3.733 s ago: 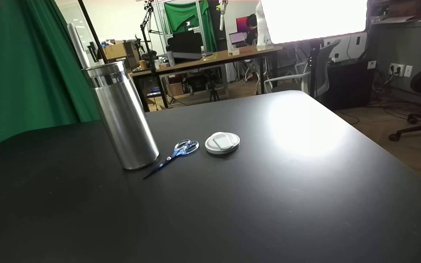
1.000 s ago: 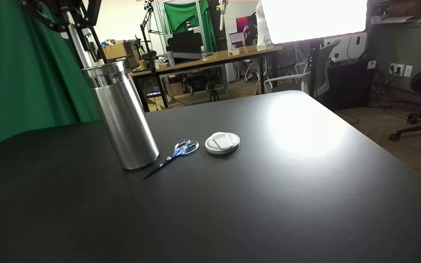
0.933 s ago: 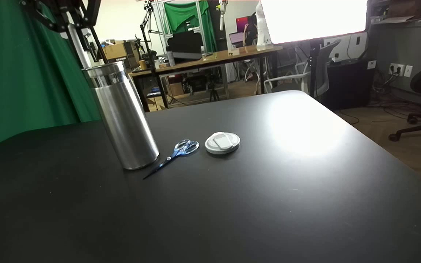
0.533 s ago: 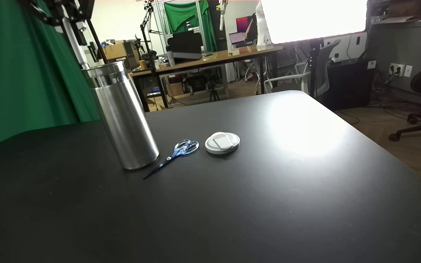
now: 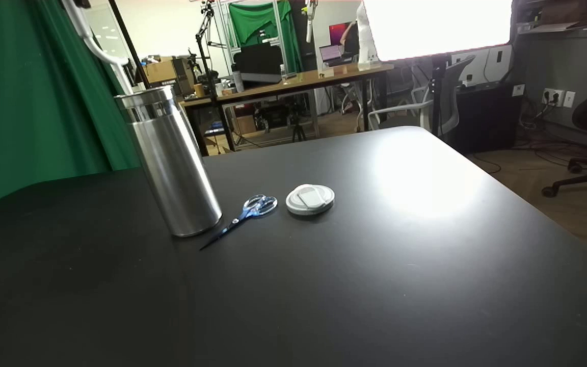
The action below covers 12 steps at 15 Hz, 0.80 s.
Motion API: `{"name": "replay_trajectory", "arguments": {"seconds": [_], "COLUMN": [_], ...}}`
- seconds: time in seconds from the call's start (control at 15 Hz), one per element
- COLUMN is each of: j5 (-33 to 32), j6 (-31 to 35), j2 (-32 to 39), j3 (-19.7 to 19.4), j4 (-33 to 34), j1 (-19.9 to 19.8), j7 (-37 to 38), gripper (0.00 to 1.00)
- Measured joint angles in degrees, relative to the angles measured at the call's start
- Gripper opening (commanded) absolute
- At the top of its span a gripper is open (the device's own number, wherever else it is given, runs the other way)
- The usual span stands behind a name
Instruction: Move the brush inside the flask up and down
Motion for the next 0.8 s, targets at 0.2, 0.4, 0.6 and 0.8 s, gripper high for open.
{"name": "replay_trajectory", "arguments": {"seconds": [0.2,0.4,0.6,0.8], "j5": [0.0,0.0,0.0,0.1], "j6": [-1.0,-1.8,-1.9,-2.0], "j2": [-2.9,-5.4,-7.7,-10.0], "j3": [0.0,0.1,0.3,0.4], "j4": [0.0,0.0,0.0,0.0], "j1": [0.0,0.0,0.0,0.1], "j7": [0.2,0.5,0.6,0.6], "gripper": [0.04,0.04,0.04,0.04]}}
